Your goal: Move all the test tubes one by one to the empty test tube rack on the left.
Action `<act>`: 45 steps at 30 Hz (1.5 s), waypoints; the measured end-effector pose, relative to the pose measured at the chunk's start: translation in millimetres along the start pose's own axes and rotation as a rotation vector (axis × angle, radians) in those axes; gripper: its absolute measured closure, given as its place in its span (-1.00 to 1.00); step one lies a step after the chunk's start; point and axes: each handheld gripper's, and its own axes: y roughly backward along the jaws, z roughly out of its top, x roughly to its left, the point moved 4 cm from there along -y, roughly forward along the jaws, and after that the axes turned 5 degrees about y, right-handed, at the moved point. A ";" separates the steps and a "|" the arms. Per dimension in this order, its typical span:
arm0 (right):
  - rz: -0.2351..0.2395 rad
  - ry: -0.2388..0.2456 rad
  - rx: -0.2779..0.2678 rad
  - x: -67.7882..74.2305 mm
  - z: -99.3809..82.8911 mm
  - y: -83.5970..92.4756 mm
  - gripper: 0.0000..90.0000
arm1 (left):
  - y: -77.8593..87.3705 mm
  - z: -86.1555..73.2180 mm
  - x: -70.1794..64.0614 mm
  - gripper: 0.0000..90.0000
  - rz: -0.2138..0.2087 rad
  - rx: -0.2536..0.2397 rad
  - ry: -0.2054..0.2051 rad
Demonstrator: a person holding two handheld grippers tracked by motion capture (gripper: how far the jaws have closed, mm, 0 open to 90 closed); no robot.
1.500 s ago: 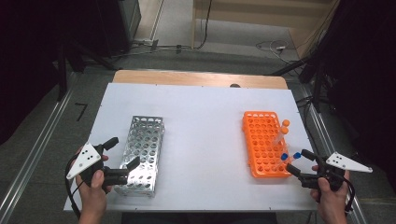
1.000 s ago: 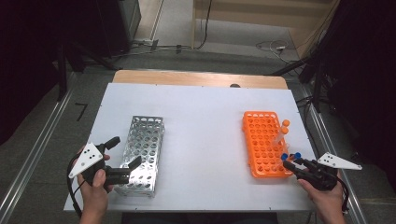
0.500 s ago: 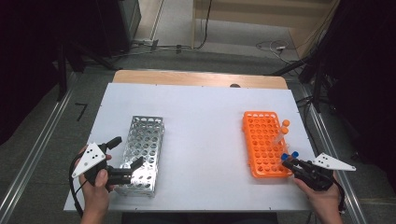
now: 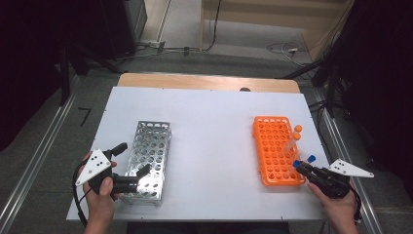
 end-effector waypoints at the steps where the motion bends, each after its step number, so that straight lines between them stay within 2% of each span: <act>1: 0.001 0.000 -0.003 0.1 1.1 0.8 0.66 | 0.0 0.1 -0.2 -1.00 0.000 -0.001 0.001; 8: -0.014 -0.015 -0.023 0.4 15.4 14.3 0.67 | -0.9 0.6 -2.0 -1.00 0.002 0.003 -0.006; 10: 0.001 -0.012 -0.044 1.9 22.1 19.6 0.67 | -1.4 0.7 -2.7 -1.00 0.002 0.005 -0.010; 16: -0.014 0.006 -0.060 7.7 39.5 32.2 0.67 | -1.0 2.1 -4.4 -1.00 0.011 0.009 -0.024; 19: -0.021 -0.011 -0.077 6.7 49.2 40.6 0.67 | -1.5 5.1 -7.3 -1.00 0.011 0.008 -0.032; 22: -0.006 -0.022 -0.085 8.6 56.2 43.0 0.67 | -2.2 8.9 -10.3 -1.00 0.010 0.006 -0.033; 24: -0.002 -0.012 -0.080 12.4 63.3 42.6 0.67 | -2.5 11.5 -13.5 -1.00 0.005 0.004 -0.038; 26: 0.006 0.000 -0.076 15.9 69.3 40.5 0.67 | -2.7 12.7 -15.1 -1.00 0.002 0.004 -0.040; 29: 0.020 0.005 -0.078 21.3 76.8 35.3 0.67 | -5.1 18.5 -21.7 -1.00 -0.038 0.002 -0.037; 30: 0.024 0.007 -0.079 23.2 79.3 33.0 0.67 | -5.1 18.5 -21.7 -1.00 -0.038 0.002 -0.037; 31: 0.027 0.012 -0.078 25.4 81.9 30.6 0.67 | -7.8 22.2 -26.8 -1.00 -0.061 0.009 -0.051; 35: 0.053 0.028 -0.083 37.4 93.7 20.7 0.67 | -16.8 27.2 -39.5 -1.00 -0.098 0.024 -0.068; 40: 0.106 0.067 -0.073 61.8 106.4 3.4 0.67 | -27.9 33.1 -52.1 -1.00 -0.154 0.039 -0.070; 41: 0.117 0.076 -0.071 67.4 108.1 -0.4 0.67 | -27.9 33.1 -52.1 -1.00 -0.154 0.039 -0.070; 45: 0.166 0.098 -0.056 88.5 112.2 -15.3 0.67 | -37.9 39.9 -59.8 -0.98 -0.181 0.041 -0.045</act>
